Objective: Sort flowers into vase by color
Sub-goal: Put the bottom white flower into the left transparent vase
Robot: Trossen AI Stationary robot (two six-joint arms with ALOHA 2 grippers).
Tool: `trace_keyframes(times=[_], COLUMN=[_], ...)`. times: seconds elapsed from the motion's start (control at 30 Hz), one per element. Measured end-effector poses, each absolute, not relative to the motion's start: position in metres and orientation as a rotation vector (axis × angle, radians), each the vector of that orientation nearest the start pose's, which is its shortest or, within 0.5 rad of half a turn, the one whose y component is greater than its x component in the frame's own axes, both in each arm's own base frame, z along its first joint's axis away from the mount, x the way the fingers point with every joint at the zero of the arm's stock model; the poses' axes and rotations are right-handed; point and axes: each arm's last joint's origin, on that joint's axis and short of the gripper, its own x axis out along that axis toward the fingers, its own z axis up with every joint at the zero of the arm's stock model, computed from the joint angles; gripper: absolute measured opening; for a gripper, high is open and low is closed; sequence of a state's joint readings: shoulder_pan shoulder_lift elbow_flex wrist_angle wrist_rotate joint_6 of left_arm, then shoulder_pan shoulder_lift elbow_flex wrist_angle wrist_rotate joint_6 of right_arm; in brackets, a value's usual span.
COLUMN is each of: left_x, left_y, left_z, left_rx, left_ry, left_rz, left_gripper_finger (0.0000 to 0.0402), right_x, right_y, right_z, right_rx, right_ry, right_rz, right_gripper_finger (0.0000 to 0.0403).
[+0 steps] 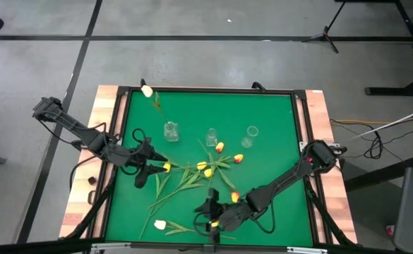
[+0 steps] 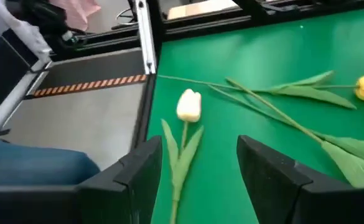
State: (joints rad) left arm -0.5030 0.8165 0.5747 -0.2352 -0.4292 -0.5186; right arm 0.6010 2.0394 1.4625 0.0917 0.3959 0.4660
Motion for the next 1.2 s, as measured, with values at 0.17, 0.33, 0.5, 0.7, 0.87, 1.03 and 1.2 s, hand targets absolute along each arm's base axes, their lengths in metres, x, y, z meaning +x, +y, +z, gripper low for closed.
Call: trace_keyframes(times=[0.17, 0.33, 0.5, 0.7, 0.87, 1.03, 1.2], left_x=[0.159, 0.159, 0.159, 0.158, 0.159, 0.158, 0.158], left_y=[-0.073, -0.073, -0.073, -0.073, -0.073, -0.072, -0.073], left_z=[0.252, 0.251, 0.251, 0.250, 0.251, 0.250, 0.250], left_rx=[-0.293, -0.291, -0.289, -0.283, -0.282, -0.282, -0.283], left_ry=[0.431, 0.438, 0.440, 0.441, 0.437, 0.437, 0.438], left_rz=[0.050, 0.051, 0.052, 0.065, 0.072, 0.073, 0.073], left_gripper_finger=[0.0179, 0.0179, 0.0179, 0.0179, 0.0179, 0.0179, 0.0179], right_x=[0.402, 0.422, 0.433, 0.441, 0.445, 0.448, 0.451], right_y=[0.259, 0.266, 0.266, 0.270, 0.273, 0.275, 0.276], right_z=[0.207, 0.206, 0.194, 0.170, 0.158, 0.151, 0.143], right_rx=[0.199, 0.196, 0.170, 0.158, 0.149, 0.148, 0.151], right_ry=[0.537, 0.574, 0.630, 0.652, 0.670, 0.686, 0.698], right_rz=[0.109, 0.125, 0.102, 0.087, 0.086, 0.105, 0.158], right_gripper_finger=[0.0209, 0.0209, 0.0209, 0.0209, 0.0209, 0.0209, 0.0209])
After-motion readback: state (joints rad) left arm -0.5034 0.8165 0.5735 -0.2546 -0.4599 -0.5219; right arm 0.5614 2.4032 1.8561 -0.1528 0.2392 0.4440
